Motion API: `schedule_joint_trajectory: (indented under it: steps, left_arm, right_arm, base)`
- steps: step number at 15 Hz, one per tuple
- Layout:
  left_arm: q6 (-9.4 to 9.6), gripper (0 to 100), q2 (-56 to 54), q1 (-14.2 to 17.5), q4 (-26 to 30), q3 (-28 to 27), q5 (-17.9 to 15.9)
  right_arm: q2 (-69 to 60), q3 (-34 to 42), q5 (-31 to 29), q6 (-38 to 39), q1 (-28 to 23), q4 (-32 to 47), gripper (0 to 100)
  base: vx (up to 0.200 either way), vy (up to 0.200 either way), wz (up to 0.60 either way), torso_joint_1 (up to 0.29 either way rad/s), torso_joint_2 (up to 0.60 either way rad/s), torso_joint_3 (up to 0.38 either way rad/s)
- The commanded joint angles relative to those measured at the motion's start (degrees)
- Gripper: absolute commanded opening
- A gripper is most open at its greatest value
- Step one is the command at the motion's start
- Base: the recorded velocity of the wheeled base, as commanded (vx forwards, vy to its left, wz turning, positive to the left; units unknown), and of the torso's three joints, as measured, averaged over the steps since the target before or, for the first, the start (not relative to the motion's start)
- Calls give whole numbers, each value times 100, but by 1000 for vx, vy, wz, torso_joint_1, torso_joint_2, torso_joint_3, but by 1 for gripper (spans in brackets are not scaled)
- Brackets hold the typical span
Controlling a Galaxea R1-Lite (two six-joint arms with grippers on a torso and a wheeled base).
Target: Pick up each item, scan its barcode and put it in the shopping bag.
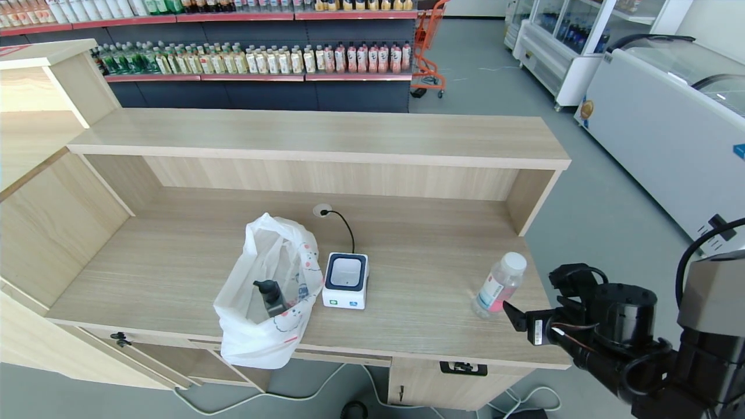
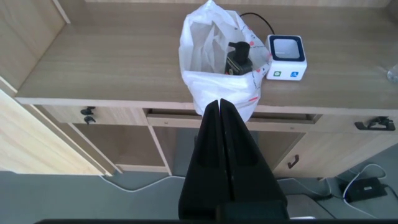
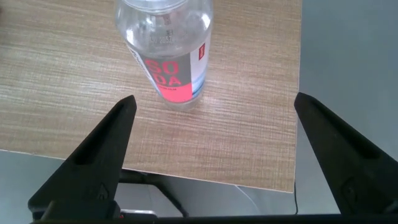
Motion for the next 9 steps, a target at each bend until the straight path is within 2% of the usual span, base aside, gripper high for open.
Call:
schedule_joint_trajectory:
  steps: [1, 9]
  left_arm:
    - [2, 0, -2, 1, 2, 1, 0]
    - [2, 0, -2, 1, 2, 1, 0]
  right_arm:
    - [82, -87, 0, -3, 30, -3, 100]
    - [416, -509, 0, -3, 39, -56, 100]
  base:
    - [0, 0, 0, 0, 0, 0]
    - [0, 0, 0, 0, 0, 0]
